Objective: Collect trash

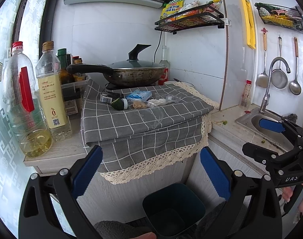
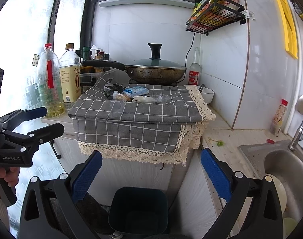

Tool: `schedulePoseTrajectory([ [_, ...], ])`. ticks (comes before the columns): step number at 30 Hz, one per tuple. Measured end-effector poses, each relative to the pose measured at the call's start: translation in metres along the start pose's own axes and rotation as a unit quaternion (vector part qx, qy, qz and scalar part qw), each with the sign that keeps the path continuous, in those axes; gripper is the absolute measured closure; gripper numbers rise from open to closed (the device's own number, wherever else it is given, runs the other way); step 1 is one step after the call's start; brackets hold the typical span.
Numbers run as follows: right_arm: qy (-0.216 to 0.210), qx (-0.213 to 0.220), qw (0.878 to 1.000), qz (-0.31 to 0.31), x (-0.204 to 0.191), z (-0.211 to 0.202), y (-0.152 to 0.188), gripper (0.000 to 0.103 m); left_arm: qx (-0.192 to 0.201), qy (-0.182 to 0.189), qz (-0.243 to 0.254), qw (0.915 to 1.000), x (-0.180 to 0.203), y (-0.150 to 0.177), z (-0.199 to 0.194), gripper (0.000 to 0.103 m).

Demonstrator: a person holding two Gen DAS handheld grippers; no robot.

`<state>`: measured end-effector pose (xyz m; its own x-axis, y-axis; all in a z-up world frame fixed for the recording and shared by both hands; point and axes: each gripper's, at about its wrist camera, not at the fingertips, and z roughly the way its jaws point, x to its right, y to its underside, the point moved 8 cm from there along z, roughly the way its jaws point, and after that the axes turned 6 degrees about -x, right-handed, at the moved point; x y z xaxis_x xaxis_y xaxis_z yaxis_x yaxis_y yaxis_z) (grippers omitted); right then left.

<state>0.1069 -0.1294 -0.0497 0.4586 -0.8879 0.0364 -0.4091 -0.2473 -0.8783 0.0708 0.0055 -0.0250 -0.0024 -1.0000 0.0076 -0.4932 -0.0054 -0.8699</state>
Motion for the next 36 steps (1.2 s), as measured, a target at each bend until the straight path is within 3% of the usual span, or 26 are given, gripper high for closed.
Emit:
schedulePoseTrajectory([
  [36,0.002,-0.002,1.0,-0.002,-0.0027,0.0004,0.0041,0.003,-0.002,0.001,0.001,1.0,0.0,0.0027,-0.0009,0.003],
])
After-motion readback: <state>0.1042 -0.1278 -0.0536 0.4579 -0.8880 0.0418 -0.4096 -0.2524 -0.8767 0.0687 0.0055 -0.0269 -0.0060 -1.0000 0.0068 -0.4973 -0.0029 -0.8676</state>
